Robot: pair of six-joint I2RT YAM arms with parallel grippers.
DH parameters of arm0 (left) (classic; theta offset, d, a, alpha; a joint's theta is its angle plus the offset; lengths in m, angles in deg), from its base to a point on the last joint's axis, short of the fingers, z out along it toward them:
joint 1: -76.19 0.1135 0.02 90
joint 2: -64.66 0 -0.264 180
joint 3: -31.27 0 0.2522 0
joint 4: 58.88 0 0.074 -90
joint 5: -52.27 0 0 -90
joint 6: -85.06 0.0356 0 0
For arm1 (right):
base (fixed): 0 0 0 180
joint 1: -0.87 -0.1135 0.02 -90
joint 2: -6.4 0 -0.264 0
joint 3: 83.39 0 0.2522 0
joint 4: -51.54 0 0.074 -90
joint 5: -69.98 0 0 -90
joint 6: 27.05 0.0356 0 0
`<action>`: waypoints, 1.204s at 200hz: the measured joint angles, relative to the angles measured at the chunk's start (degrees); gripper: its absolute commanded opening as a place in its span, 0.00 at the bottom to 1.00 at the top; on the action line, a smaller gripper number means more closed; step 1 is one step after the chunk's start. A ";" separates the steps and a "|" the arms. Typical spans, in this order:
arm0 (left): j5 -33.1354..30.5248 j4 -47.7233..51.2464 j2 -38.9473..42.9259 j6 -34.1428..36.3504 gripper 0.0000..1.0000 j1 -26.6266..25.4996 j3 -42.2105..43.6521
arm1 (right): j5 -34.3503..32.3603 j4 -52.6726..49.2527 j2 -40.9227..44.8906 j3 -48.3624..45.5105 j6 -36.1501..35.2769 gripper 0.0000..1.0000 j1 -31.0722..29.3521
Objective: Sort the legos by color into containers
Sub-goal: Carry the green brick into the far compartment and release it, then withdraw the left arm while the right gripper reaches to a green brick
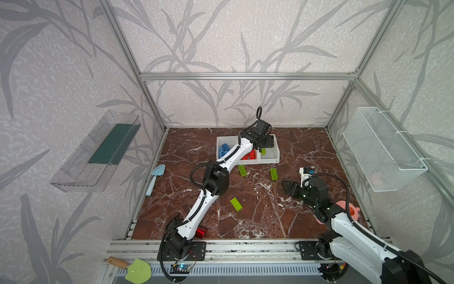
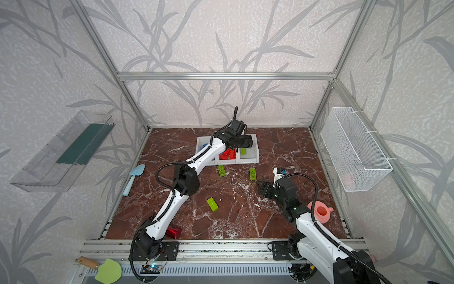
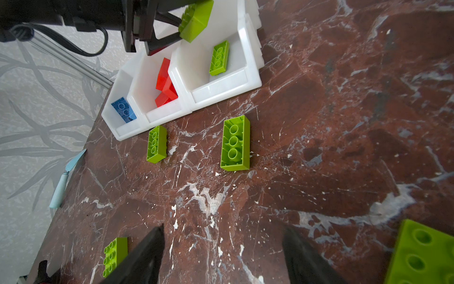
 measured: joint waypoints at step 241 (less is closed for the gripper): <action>-10.51 -21.49 81.05 -6.08 0.91 -3.02 99.30 | -17.09 -22.60 -45.05 37.70 -9.09 0.64 -8.50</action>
